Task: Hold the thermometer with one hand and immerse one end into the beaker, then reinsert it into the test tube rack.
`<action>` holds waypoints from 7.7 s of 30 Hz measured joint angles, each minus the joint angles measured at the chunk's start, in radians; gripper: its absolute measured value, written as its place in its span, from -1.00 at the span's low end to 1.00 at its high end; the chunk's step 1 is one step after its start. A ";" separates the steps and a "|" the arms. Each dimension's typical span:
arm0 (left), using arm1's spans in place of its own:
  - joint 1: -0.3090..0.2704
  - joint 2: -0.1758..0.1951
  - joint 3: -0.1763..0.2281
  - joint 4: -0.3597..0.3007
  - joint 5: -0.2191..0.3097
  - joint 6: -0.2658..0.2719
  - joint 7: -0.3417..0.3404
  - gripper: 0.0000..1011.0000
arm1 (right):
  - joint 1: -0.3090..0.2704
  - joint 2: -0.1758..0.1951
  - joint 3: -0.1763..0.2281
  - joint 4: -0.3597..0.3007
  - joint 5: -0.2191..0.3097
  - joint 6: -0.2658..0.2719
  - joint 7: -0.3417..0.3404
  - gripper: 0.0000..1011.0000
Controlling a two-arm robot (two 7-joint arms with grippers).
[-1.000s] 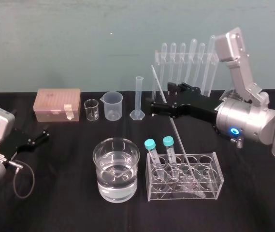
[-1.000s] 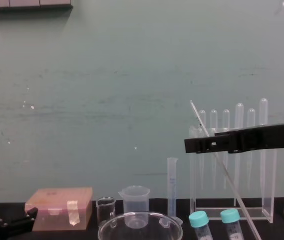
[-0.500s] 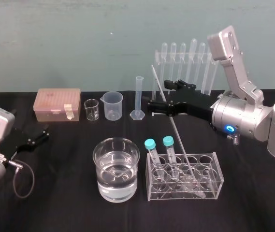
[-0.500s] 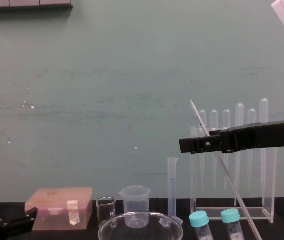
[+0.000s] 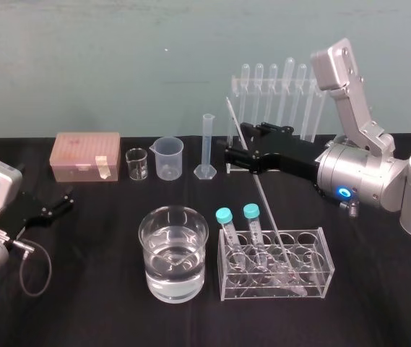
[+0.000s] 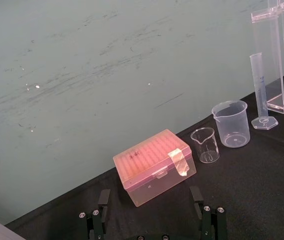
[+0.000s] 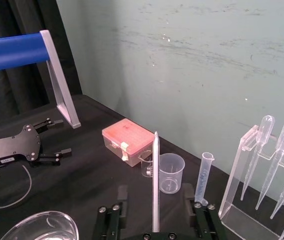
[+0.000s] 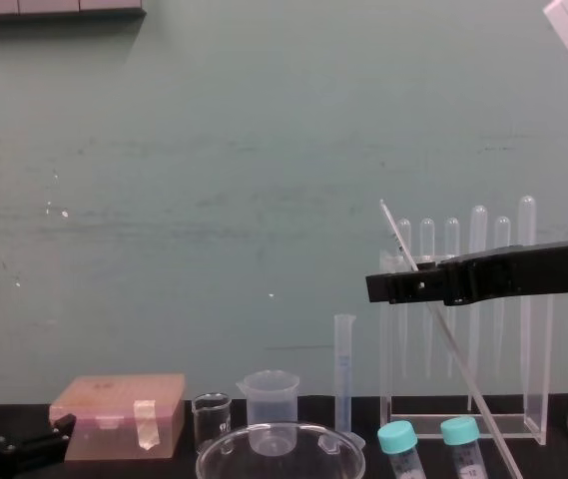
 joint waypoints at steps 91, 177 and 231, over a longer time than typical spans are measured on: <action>0.000 0.000 0.000 0.000 0.000 0.000 0.000 0.99 | 0.069 -0.169 0.040 0.024 0.228 -0.431 0.335 -0.90; 0.000 0.000 0.000 0.000 0.000 0.000 0.000 0.99 | 0.019 -0.182 -0.093 0.234 0.156 -0.516 0.460 -0.90; 0.000 0.000 0.000 0.000 0.000 0.000 0.000 0.99 | 0.023 -0.183 -0.097 0.238 0.157 -0.509 0.462 -0.90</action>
